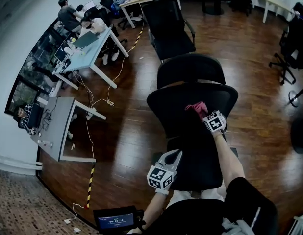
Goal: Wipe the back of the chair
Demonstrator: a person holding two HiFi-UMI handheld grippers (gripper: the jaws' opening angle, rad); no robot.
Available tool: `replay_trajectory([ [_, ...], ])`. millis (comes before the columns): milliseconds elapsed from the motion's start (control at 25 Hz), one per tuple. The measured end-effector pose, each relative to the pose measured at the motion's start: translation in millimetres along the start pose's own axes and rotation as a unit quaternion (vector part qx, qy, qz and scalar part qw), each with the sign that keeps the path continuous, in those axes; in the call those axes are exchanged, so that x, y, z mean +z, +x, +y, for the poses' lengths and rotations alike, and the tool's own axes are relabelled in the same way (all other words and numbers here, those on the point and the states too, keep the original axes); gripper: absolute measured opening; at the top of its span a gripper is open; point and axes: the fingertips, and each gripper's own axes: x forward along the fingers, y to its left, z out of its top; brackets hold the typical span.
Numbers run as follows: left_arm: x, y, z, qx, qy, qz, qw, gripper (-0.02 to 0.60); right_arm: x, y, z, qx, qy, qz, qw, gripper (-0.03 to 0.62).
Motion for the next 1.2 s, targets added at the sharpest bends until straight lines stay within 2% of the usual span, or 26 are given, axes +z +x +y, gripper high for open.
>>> replay_trajectory([
  [520, -4, 46, -54, -0.042, 0.03, 0.021, 0.9985, -0.009, -63, -71, -96, -0.075, 0.062, 0.004, 0.995, 0.04],
  [840, -11, 49, -70, -0.051, 0.037, 0.028, 0.9976, -0.009, -97, -98, -134, -0.118, 0.104, 0.014, 0.988, 0.04],
  [920, -14, 46, -71, -0.05, 0.038, 0.031, 0.9976, -0.009, -106, -106, -146, -0.139, 0.119, 0.015, 0.983, 0.04],
  [1080, -25, 39, -66, -0.044, 0.034, 0.041, 0.9976, -0.009, -125, -123, -167, -0.197, 0.171, 0.02, 0.965, 0.04],
  [1200, -32, 33, -59, -0.041, 0.026, 0.045, 0.9978, -0.009, -127, -117, -160, -0.201, 0.171, 0.029, 0.964, 0.04],
])
